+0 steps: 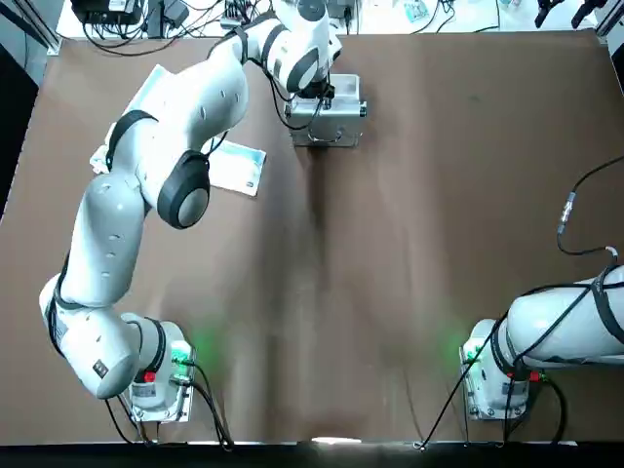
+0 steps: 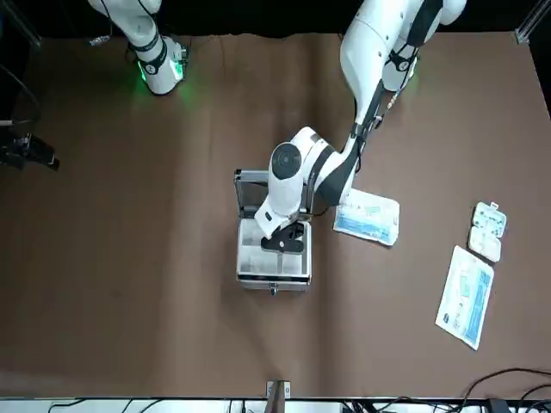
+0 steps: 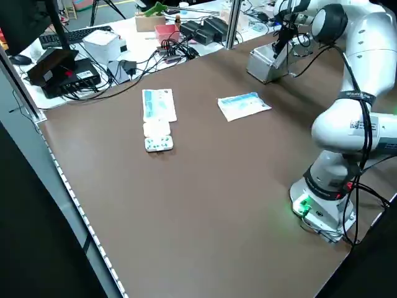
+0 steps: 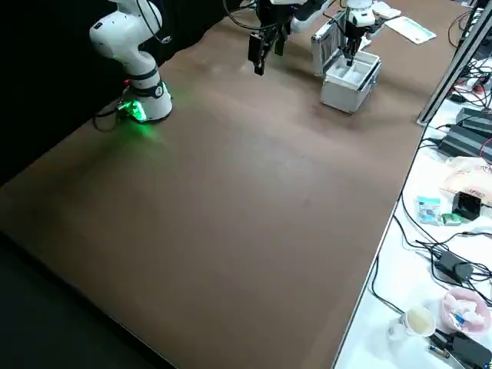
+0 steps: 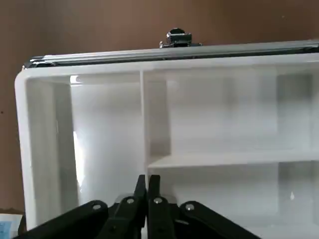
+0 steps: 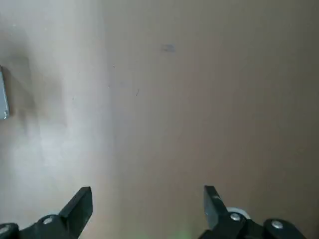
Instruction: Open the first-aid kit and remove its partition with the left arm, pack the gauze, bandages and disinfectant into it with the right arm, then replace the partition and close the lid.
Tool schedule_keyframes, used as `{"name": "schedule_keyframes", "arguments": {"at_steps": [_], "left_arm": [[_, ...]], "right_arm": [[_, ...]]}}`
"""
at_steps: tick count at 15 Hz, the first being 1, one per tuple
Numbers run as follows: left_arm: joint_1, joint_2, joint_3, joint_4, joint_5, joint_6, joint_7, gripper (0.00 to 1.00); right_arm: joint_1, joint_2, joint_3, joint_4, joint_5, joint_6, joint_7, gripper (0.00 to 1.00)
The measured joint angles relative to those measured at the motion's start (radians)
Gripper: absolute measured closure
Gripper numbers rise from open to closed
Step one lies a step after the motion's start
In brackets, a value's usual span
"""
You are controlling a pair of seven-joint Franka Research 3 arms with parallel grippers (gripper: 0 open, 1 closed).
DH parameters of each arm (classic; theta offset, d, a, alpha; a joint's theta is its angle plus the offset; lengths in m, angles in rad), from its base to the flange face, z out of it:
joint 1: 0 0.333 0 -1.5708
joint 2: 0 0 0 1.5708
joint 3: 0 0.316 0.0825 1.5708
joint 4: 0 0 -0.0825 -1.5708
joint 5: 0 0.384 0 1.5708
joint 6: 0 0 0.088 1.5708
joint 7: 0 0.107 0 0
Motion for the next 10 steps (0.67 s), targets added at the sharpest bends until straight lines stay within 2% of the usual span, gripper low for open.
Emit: {"name": "schedule_keyframes", "arguments": {"at_steps": [10], "left_arm": [[0.0, 0.002, 0.0, 0.001, 0.0, 0.003, 0.038, 0.97]], "right_arm": [[0.0, 0.0, 0.0, 0.0, 0.0, -0.001, 0.0, 0.01]]}}
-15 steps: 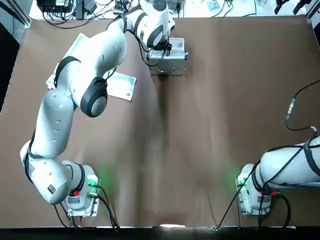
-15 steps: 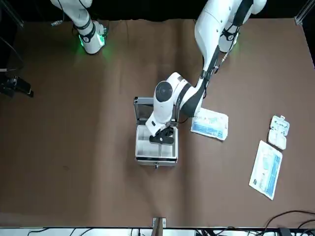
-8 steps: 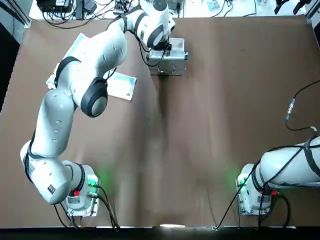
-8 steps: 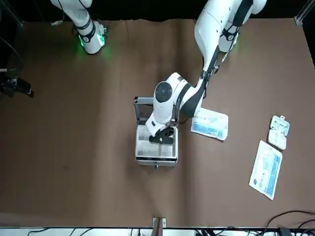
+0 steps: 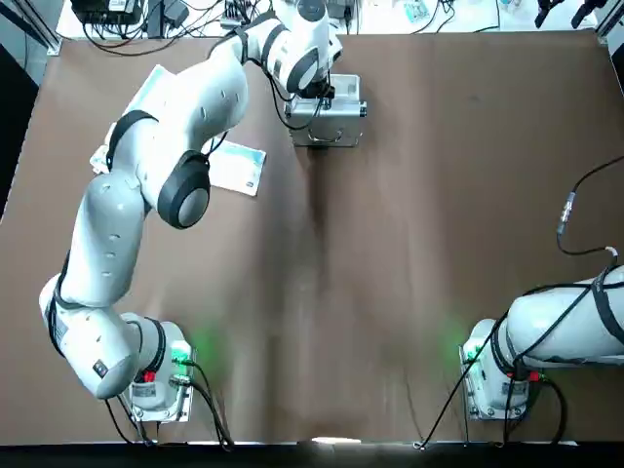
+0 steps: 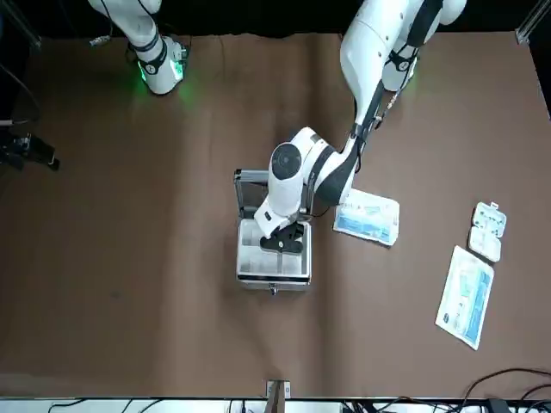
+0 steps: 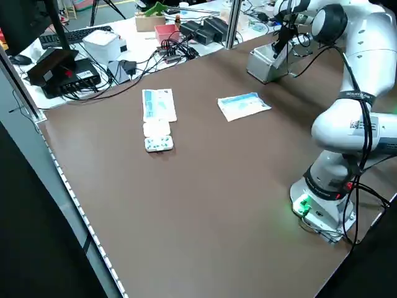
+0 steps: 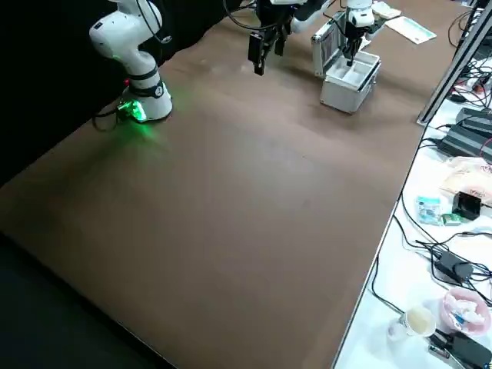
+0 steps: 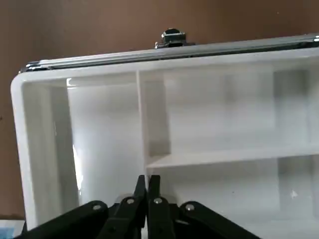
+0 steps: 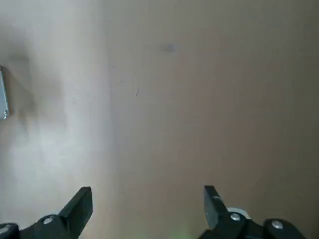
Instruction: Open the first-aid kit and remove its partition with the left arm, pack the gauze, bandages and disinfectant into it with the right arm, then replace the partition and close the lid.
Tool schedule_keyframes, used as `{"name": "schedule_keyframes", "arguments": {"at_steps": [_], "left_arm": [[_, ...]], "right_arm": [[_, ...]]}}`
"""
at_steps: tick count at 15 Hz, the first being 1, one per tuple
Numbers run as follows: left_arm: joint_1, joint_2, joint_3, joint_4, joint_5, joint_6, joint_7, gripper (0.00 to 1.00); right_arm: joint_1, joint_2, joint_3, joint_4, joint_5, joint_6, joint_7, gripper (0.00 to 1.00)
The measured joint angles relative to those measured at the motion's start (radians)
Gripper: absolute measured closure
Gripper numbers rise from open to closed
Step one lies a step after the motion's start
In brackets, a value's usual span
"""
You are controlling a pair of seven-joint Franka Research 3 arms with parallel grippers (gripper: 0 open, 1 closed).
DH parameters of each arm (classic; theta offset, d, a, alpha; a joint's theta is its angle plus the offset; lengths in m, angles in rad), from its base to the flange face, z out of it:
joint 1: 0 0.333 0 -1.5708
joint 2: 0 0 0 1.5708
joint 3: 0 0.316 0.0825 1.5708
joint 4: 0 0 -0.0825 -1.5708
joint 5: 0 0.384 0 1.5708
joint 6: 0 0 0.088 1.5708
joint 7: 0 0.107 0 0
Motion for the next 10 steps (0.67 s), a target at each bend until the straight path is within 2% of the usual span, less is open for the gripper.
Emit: {"name": "schedule_keyframes", "arguments": {"at_steps": [10], "left_arm": [[0.0, 0.0, 0.001, -0.001, 0.0, 0.006, 0.04, 0.97]], "right_arm": [[-0.001, 0.0, -0.001, 0.0, 0.001, 0.003, -0.001, 0.01]]}}
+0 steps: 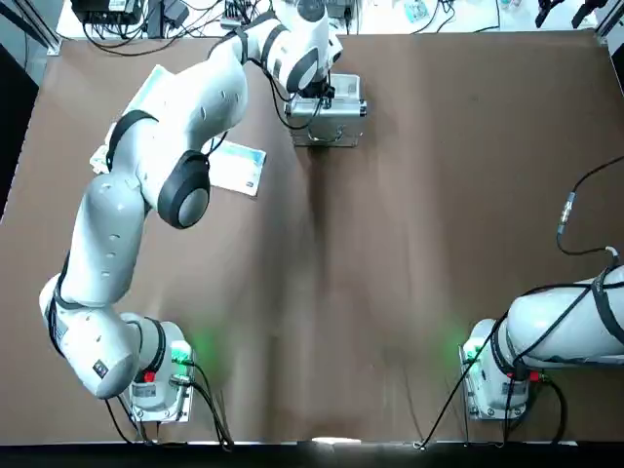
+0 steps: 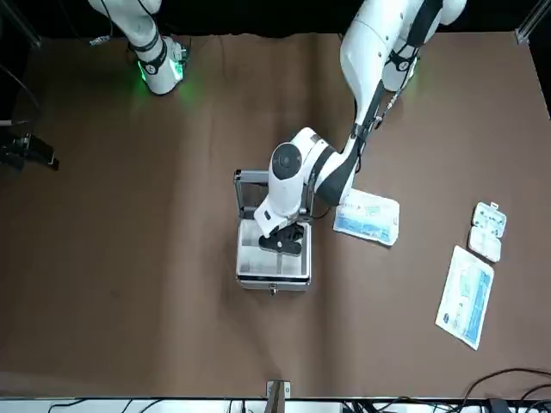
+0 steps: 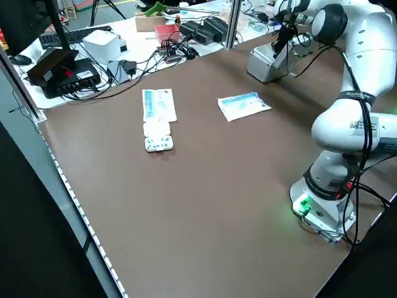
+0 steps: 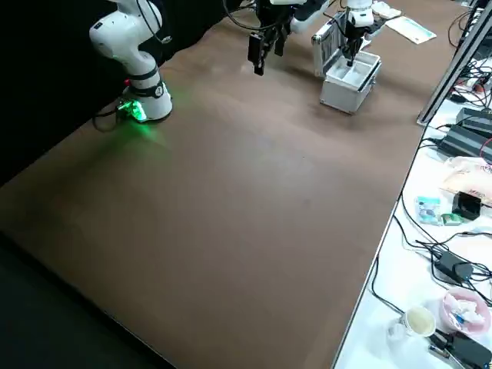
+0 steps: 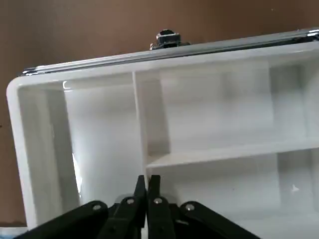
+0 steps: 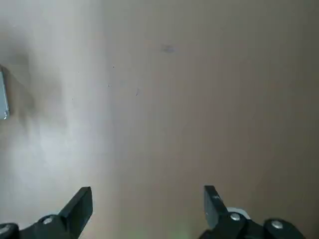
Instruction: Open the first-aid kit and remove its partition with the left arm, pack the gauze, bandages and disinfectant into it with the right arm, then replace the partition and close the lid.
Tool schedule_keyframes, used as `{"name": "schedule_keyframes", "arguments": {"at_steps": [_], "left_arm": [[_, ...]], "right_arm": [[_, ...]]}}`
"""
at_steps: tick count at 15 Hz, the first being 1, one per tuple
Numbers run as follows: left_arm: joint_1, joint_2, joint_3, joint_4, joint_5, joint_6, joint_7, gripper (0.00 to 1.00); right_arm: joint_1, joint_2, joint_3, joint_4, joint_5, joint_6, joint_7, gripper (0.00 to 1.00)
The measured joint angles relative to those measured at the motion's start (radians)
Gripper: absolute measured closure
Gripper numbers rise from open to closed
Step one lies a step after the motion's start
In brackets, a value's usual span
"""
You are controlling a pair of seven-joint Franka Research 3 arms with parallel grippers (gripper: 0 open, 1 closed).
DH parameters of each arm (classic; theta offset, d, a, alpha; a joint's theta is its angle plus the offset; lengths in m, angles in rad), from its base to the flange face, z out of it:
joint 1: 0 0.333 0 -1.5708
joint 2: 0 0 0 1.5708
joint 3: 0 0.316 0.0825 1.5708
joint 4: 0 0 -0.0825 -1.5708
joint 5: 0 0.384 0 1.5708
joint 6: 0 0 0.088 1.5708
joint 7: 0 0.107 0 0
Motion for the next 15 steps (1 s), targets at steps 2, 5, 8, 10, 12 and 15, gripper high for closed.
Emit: {"name": "schedule_keyframes", "arguments": {"at_steps": [2, 5, 8, 10, 12, 15], "left_arm": [[0.0, 0.0, 0.0, 0.0, 0.0, 0.0, 0.003, 0.97], [0.0, 0.0, 0.0, 0.0, 0.0, 0.001, 0.006, 0.97], [0.001, -0.001, 0.0, 0.001, 0.0, 0.002, 0.01, 0.97], [0.001, -0.003, 0.0, 0.001, 0.0, 0.002, 0.012, 0.97], [0.002, -0.004, 0.001, 0.002, 0.0, 0.002, 0.015, 0.97], [0.008, -0.013, 0.008, 0.015, 0.006, 0.011, 0.084, 0.97]], "right_arm": [[0.0, 0.0, 0.0, 0.0, 0.0, 0.0, 0.0, 0.01], [0.001, 0.0, 0.0, 0.0, 0.001, 0.0, 0.0, 0.01], [0.001, 0.0, 0.001, 0.0, 0.001, 0.0, 0.0, 0.01], [0.0, 0.0, 0.0, 0.0, 0.001, 0.0, 0.0, 0.01], [0.001, 0.0, 0.0, 0.0, 0.001, 0.0, 0.0, 0.01], [0.001, 0.0, 0.001, 0.0, 0.001, 0.0, 0.0, 0.01]]}}
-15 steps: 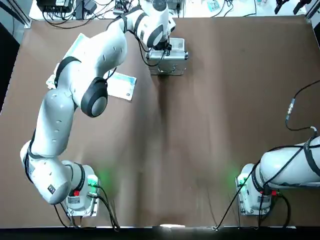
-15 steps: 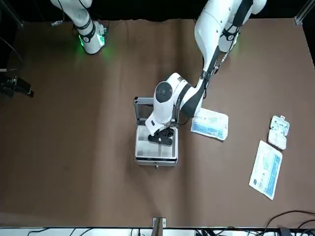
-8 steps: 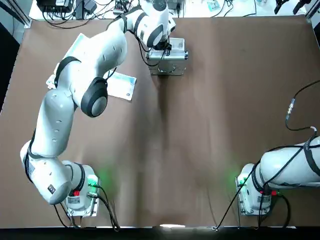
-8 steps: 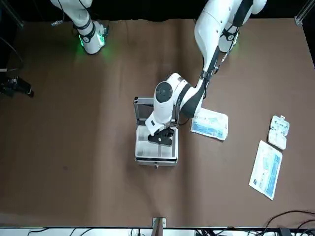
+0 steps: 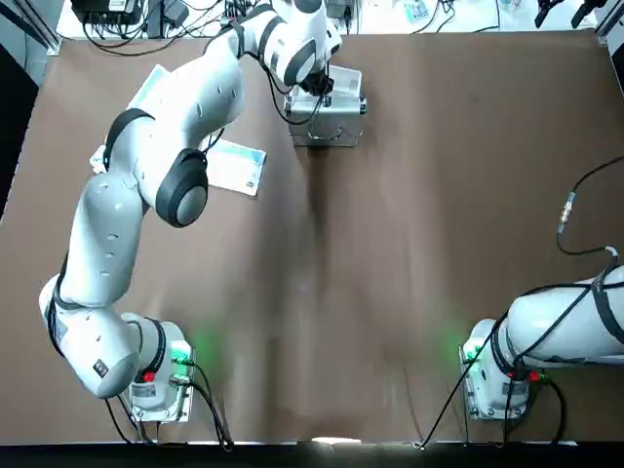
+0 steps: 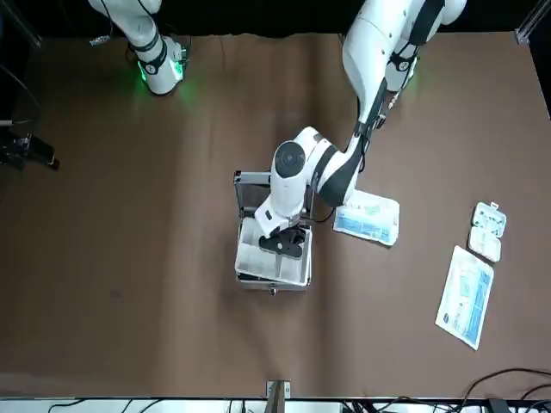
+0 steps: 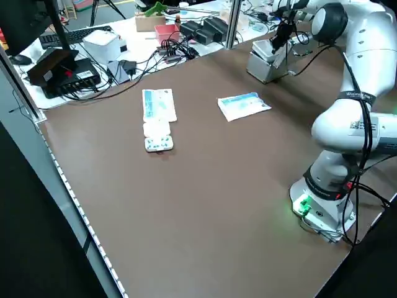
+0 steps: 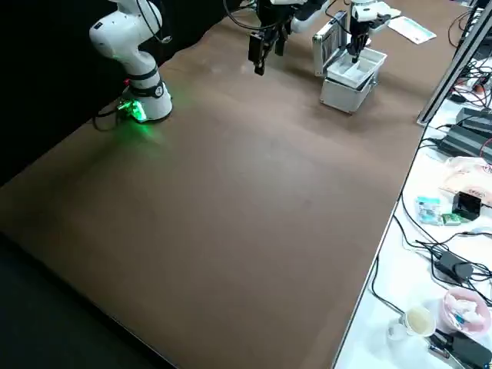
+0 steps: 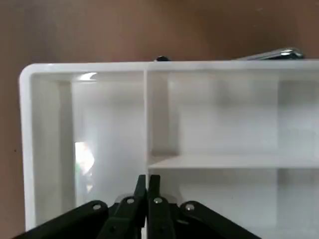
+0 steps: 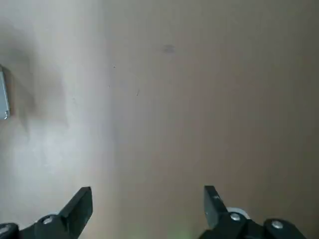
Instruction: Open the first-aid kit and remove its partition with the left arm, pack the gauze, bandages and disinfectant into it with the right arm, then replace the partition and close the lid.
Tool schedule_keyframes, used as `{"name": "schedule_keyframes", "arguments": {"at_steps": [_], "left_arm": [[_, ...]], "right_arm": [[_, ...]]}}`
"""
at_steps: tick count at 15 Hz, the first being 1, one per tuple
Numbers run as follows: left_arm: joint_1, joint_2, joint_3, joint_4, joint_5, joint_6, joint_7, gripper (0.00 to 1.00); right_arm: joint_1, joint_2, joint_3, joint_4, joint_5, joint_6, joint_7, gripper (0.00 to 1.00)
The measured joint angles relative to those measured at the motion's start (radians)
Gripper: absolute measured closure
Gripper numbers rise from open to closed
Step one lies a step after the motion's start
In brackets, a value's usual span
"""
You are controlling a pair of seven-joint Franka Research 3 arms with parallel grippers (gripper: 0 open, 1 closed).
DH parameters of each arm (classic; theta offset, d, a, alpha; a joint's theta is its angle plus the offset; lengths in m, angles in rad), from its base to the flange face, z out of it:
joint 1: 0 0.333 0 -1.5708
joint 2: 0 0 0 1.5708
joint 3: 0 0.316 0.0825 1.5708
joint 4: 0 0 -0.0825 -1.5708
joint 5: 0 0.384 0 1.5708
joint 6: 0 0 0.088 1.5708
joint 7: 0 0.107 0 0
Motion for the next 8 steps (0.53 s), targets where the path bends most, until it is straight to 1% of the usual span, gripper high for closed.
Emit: {"name": "schedule_keyframes", "arguments": {"at_steps": [6, 8], "left_arm": [[-0.005, -0.01, -0.011, 0.0, -0.003, -0.013, 0.045, 0.97], [-0.005, -0.01, -0.012, -0.001, -0.026, -0.015, 0.045, 0.97]], "right_arm": [[0.0, 0.0, 0.0, 0.0, 0.0, 0.0, -0.003, 0.01], [0.0, 0.0, 0.0, 0.0, 0.0, 0.0, -0.004, 0.01]]}}
